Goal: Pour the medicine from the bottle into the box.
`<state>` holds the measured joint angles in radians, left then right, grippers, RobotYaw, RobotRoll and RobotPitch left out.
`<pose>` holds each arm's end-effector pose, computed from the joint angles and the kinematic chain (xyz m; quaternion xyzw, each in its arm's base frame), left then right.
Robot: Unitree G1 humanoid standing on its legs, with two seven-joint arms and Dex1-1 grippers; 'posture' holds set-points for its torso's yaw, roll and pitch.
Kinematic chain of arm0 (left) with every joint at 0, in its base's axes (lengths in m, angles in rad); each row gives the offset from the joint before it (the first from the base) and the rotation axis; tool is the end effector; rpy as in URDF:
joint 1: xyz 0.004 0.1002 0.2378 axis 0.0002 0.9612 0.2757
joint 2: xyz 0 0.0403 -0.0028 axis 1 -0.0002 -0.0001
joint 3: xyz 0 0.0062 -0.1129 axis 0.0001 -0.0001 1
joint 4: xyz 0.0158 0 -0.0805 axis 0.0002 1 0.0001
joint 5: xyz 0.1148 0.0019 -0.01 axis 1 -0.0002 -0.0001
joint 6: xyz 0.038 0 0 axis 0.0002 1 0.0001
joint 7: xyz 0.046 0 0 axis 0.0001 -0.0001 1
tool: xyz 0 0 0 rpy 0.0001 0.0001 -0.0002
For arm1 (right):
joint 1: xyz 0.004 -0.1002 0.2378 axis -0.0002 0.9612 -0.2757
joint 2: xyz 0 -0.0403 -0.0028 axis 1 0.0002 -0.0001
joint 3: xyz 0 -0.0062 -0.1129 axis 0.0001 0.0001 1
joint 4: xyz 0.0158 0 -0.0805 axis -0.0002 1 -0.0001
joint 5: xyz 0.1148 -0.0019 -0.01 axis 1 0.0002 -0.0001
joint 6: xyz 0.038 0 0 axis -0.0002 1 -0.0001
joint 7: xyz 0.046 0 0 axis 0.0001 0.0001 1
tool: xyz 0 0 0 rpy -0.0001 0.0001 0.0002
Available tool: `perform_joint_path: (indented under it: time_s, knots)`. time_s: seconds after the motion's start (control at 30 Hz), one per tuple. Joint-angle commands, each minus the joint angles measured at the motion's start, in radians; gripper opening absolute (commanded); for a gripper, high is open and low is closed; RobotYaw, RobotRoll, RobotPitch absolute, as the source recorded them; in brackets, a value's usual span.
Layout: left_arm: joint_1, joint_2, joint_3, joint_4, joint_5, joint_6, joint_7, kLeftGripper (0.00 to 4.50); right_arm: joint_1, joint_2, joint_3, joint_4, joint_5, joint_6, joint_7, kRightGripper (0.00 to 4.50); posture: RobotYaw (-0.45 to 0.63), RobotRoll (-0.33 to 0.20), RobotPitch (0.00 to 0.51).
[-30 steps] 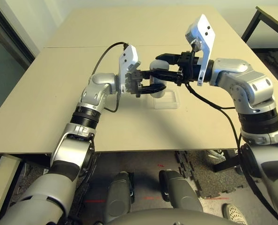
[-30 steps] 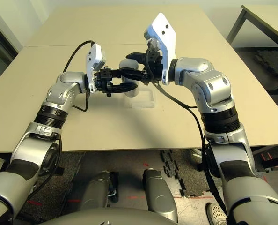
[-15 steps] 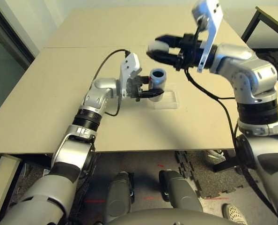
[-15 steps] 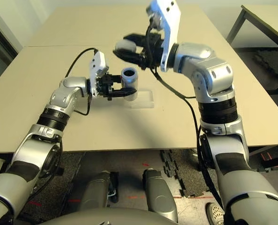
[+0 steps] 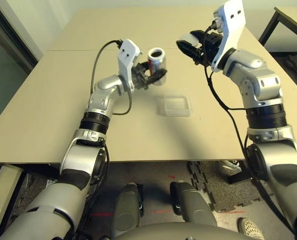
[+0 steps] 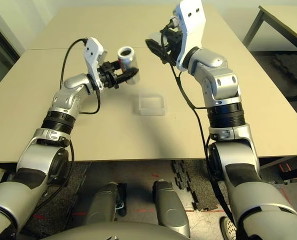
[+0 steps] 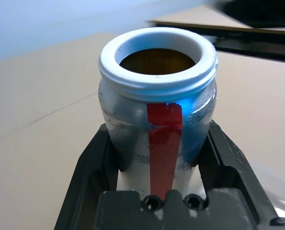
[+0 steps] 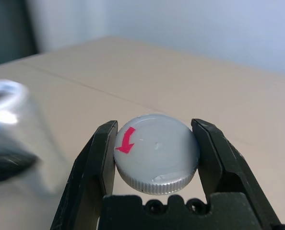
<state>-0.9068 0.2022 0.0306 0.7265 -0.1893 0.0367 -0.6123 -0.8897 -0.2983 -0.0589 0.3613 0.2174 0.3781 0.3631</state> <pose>0.3745 0.1491 0.1570 0.0271 -0.0591 -0.3366 0.9394 0.3568 -0.1686 0.2132 -0.0397 -0.0685 0.2107 0.9743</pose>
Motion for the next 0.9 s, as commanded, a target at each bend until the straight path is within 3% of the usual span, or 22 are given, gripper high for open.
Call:
perform_joint_path:
  time_s: [0.03,0.3,0.57,0.8,0.9]
  knots:
    - [0.016,-0.022,0.032,0.082,0.039,-0.092,0.141,2.48,0.039,0.039,-0.031,0.105,-0.033,-0.088,-0.086,2.58,-0.13,0.000,0.079]
    - [-0.005,-0.026,0.098,0.296,0.075,-0.261,0.407,2.48,0.069,0.074,-0.047,0.384,-0.094,-0.274,-0.186,2.58,-0.10,0.000,0.075]
    - [0.007,-0.033,0.109,0.350,0.080,-0.280,0.401,2.48,0.070,0.065,-0.065,0.588,-0.104,-0.386,-0.215,2.58,-0.10,0.000,0.080]
    - [0.009,-0.032,0.111,0.348,0.078,-0.284,0.394,2.48,0.059,0.064,-0.076,0.639,-0.109,-0.413,-0.216,2.58,-0.10,0.000,0.083]
    - [0.005,-0.033,0.112,0.345,0.076,-0.284,0.391,2.48,0.049,0.064,-0.080,0.648,-0.109,-0.414,-0.213,3.57,-0.10,0.000,0.085]
